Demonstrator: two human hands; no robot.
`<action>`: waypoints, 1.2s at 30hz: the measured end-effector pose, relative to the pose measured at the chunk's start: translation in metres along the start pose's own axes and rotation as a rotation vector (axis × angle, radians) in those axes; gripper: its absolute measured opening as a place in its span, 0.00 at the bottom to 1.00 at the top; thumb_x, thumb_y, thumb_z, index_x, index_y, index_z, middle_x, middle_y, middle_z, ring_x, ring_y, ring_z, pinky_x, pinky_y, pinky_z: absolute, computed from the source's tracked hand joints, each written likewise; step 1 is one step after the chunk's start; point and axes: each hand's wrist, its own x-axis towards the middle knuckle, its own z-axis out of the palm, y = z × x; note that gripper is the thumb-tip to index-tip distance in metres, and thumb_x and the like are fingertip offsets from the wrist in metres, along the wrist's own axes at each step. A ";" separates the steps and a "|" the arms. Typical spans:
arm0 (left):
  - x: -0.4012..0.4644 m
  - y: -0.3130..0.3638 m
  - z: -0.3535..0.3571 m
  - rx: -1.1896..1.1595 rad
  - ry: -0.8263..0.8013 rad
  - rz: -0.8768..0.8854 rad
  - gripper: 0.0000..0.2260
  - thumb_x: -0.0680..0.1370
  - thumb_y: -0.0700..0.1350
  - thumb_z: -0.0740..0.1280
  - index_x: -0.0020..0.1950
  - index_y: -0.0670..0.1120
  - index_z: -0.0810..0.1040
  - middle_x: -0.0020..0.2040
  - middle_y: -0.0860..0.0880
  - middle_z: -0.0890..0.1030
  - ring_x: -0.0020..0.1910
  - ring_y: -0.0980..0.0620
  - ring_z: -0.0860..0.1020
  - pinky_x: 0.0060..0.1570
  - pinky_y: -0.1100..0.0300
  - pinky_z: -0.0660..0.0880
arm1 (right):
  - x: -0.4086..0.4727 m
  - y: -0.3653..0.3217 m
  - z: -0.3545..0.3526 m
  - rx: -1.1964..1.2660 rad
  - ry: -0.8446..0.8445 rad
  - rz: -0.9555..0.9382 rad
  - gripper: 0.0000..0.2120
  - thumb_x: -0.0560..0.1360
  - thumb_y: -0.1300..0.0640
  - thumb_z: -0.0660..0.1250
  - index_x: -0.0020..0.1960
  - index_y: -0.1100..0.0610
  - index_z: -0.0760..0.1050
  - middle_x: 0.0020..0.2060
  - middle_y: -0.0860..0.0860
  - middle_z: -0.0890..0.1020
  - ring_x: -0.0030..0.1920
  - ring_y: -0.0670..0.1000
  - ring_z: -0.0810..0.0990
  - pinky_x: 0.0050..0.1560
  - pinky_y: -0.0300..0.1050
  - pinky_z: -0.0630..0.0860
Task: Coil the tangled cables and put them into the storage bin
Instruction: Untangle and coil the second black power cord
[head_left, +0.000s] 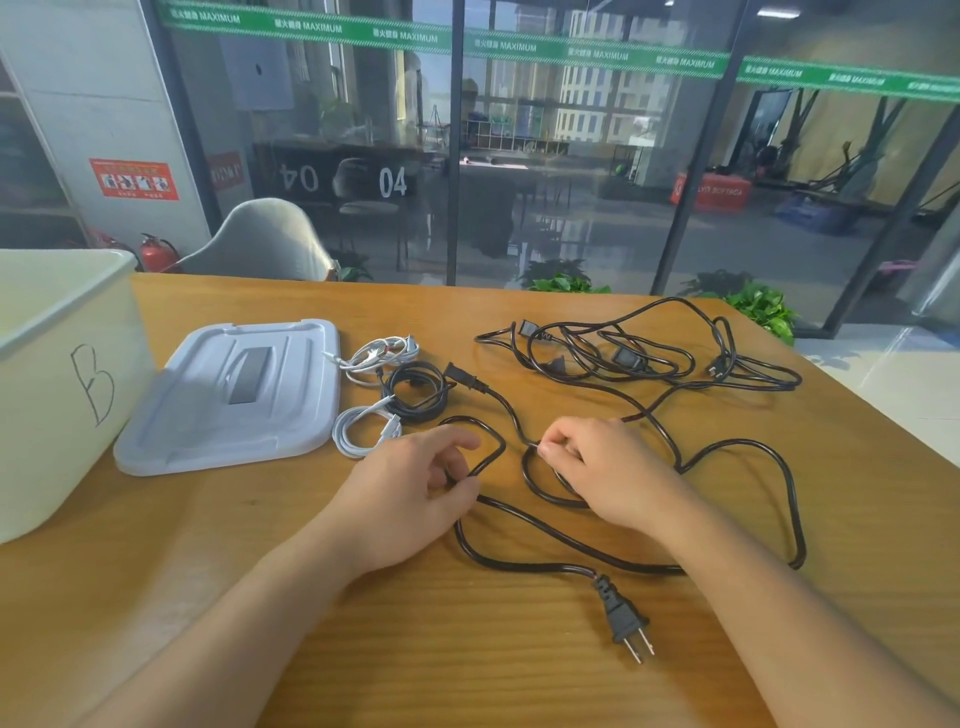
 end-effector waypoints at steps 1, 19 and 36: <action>0.001 0.000 0.000 -0.032 0.017 -0.008 0.16 0.81 0.54 0.69 0.68 0.57 0.77 0.47 0.61 0.82 0.48 0.61 0.79 0.44 0.68 0.73 | 0.000 -0.001 0.000 0.031 0.040 0.002 0.11 0.86 0.47 0.59 0.52 0.48 0.78 0.30 0.46 0.79 0.29 0.45 0.76 0.33 0.40 0.73; 0.009 0.010 -0.024 -1.017 0.308 -0.175 0.18 0.86 0.55 0.59 0.69 0.46 0.78 0.59 0.48 0.86 0.60 0.48 0.84 0.56 0.53 0.77 | -0.018 -0.038 0.007 0.489 0.018 -0.364 0.09 0.87 0.50 0.58 0.51 0.43 0.75 0.33 0.44 0.76 0.33 0.44 0.72 0.37 0.46 0.74; 0.002 0.024 -0.045 -1.431 -0.034 -0.049 0.28 0.83 0.62 0.58 0.59 0.40 0.85 0.52 0.39 0.85 0.45 0.46 0.84 0.48 0.56 0.83 | -0.014 -0.035 0.006 0.994 -0.534 -0.190 0.15 0.88 0.45 0.54 0.49 0.52 0.72 0.34 0.45 0.65 0.32 0.46 0.57 0.30 0.35 0.58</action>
